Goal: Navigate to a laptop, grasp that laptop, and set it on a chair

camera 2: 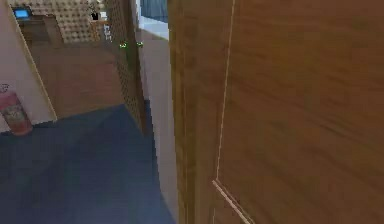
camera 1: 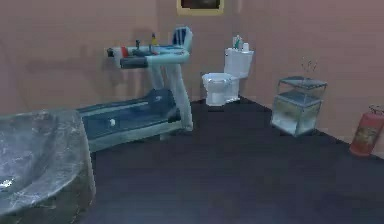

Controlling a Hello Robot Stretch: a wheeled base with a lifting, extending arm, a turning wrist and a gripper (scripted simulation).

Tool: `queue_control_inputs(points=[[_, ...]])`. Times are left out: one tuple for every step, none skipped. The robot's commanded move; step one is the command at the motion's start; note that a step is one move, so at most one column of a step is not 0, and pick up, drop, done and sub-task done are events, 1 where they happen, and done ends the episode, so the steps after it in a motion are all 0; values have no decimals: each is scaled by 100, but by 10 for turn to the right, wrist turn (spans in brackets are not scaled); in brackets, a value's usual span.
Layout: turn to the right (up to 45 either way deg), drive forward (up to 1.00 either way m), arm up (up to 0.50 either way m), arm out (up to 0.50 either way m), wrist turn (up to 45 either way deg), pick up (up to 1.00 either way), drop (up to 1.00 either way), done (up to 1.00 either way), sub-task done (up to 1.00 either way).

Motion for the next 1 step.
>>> queue_control_inputs(points=[[360, 0, 0, 0, 0, 0, 0, 0, 0]])
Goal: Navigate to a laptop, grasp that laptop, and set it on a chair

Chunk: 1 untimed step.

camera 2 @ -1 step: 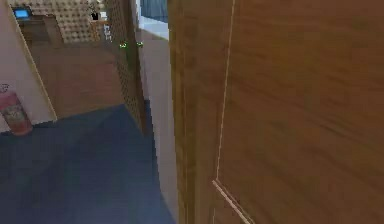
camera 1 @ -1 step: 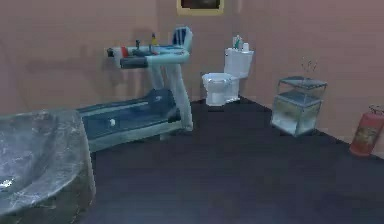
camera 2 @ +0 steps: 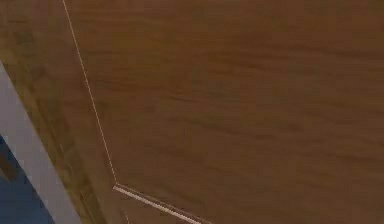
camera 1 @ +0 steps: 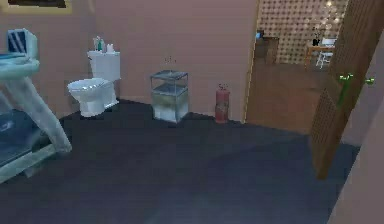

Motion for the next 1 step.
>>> queue_control_inputs(points=[[0, 45, 0, 0, 0, 0, 0, 0, 0]])
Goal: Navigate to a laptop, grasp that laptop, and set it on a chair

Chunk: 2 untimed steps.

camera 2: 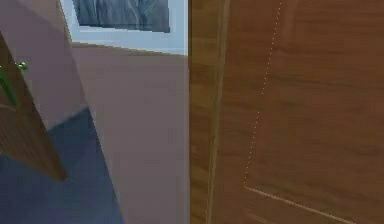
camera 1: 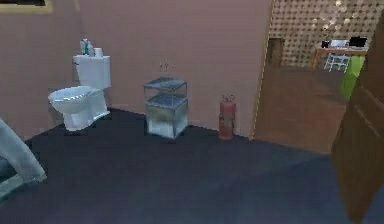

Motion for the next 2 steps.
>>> queue_control_inputs(points=[[240, 0, 0, 0, 0, 0, 0, 0, 0], [0, 100, 0, 0, 0, 0, 0, 0, 0]])
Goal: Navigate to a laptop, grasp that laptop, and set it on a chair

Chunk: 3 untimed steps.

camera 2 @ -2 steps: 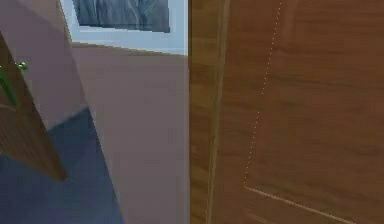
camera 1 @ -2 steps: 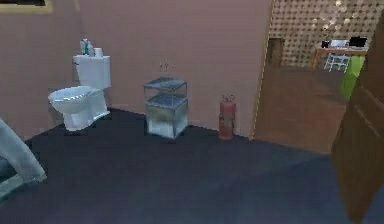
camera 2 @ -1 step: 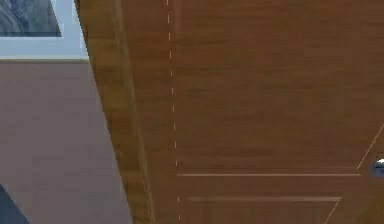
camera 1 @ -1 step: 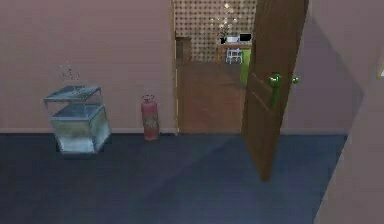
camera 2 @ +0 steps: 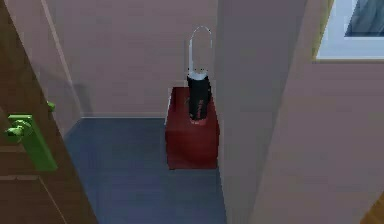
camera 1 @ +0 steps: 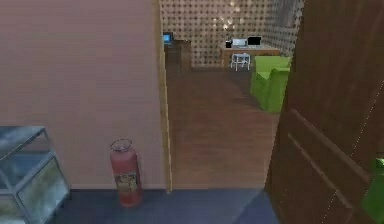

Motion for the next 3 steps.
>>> queue_control_inputs(points=[[0, 50, 0, 0, 0, 0, 0, 0, 0], [120, 0, 0, 0, 0, 0, 0, 0, 0], [0, 100, 0, 0, 0, 0, 0, 0, 0]])
